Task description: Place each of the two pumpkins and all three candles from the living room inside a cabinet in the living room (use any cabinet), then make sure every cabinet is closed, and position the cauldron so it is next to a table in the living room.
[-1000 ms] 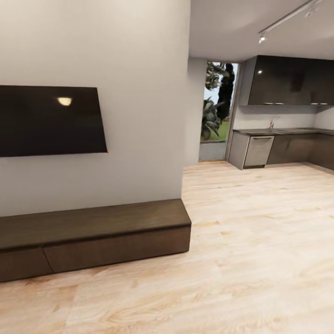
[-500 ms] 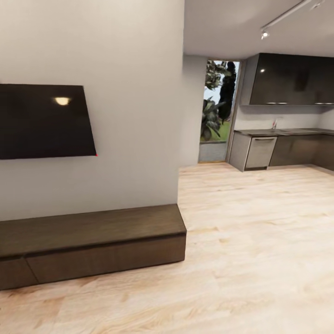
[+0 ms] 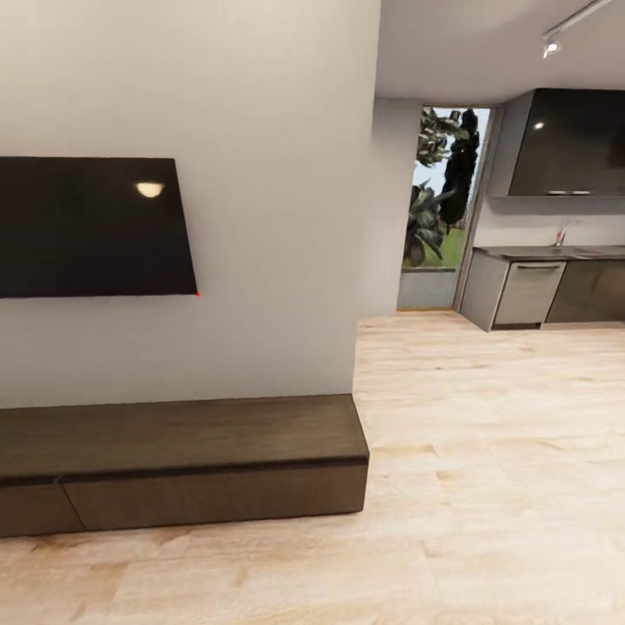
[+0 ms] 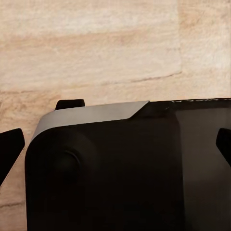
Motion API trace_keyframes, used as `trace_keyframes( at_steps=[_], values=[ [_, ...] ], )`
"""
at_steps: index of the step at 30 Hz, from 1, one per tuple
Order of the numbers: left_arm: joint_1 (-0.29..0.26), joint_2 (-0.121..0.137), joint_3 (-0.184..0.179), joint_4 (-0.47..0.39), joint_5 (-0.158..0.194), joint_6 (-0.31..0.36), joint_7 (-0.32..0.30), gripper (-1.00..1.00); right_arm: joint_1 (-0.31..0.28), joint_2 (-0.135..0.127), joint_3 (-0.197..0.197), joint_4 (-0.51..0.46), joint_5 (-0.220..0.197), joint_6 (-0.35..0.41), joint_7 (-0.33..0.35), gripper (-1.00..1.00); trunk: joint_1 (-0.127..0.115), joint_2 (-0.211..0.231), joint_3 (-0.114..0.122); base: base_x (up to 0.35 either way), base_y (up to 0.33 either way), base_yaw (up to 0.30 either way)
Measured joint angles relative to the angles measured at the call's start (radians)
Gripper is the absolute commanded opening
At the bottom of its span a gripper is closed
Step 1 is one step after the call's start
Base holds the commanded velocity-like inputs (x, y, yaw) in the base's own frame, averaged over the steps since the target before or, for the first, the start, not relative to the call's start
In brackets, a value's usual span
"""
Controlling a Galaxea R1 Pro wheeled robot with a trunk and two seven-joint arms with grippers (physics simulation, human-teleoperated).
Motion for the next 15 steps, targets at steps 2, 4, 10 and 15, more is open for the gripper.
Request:
trace_keyframes(
  at_steps=[2,4,10,15],
  values=[
    [0.000,0.000,0.000,0.000,0.000,0.000,0.000,1.00,0.000,0.000,0.000,0.001,0.001,0.003,0.000,1.00,0.000,0.000,0.000,0.133,-0.001,0.003],
    [0.011,0.011,0.000,0.001,0.004,-0.001,-0.004,1.00,0.000,0.000,0.001,-0.003,0.002,0.005,-0.002,1.00,0.000,0.000,0.000,0.000,0.000,0.000],
    [0.017,0.024,-0.001,0.001,0.002,-0.003,-0.005,1.00,0.000,0.000,0.000,-0.002,0.003,0.006,-0.002,1.00,0.000,0.000,0.000,0.000,0.000,0.000],
    [0.019,0.033,-0.001,0.001,0.002,-0.004,-0.007,1.00,0.000,0.001,0.000,-0.002,0.000,0.006,-0.002,1.00,0.000,0.000,0.000,0.000,0.000,0.000]
  ],
)
